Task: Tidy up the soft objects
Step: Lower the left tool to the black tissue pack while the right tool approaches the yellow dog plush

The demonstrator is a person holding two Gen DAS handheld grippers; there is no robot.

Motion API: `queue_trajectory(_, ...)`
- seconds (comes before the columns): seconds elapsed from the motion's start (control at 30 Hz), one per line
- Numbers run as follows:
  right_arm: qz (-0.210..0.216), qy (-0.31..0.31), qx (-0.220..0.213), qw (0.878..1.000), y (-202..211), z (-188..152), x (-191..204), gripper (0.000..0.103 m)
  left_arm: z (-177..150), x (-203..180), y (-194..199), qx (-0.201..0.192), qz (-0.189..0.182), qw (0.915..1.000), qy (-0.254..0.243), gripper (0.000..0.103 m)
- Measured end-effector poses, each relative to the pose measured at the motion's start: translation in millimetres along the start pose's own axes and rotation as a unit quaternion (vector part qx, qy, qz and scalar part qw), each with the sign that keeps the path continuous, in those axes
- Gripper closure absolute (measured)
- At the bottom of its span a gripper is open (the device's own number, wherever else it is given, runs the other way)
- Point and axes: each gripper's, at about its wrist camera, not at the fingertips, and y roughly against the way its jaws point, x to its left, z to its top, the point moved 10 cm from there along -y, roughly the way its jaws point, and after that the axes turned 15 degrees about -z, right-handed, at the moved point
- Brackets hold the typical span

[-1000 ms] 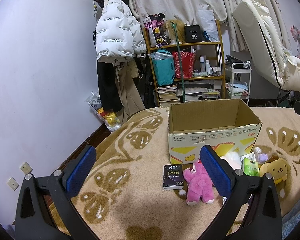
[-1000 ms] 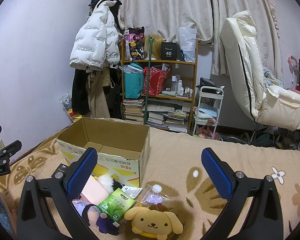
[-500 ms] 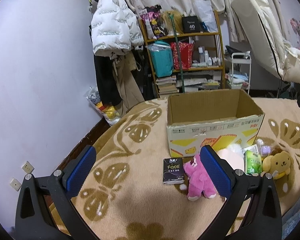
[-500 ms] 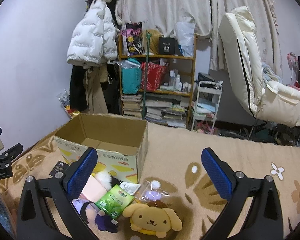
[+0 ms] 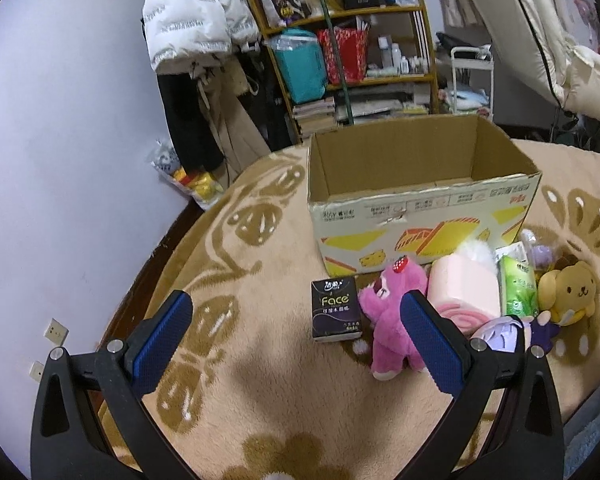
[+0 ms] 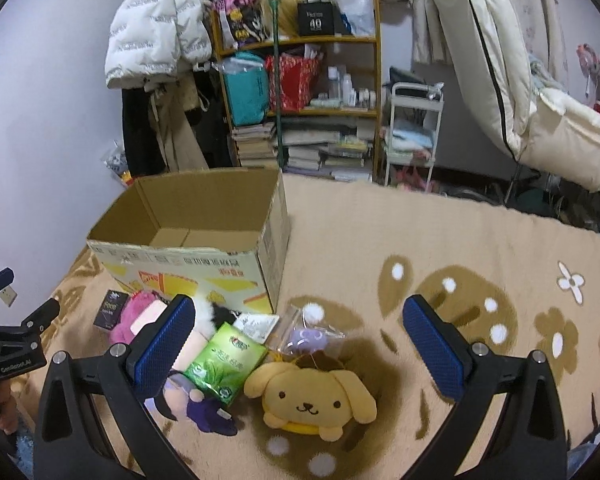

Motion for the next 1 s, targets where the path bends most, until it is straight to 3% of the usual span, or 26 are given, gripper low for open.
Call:
queue_trajectory(0.5,0.011,-0.011,0.12,0.993,-48.2,-25.4,7.0,0.0,-22.7,15.5,-69.4,0.104,-0.01,0.9933,0.05,0.001)
queue_trajectory(0.87,0.02,0.015,0.223,0.974,-80.8,-60.2,14.9,0.0,-51.0,30.5,-107.1,0.168,-0.018,0.9806,0.1,0.001)
queue_trajectory(1.0,0.023,0.024,0.242,0.97,-89.0,-68.6,18.3,0.0,-57.1,30.5,-117.7,0.181,-0.028,0.977,0.109,0.001)
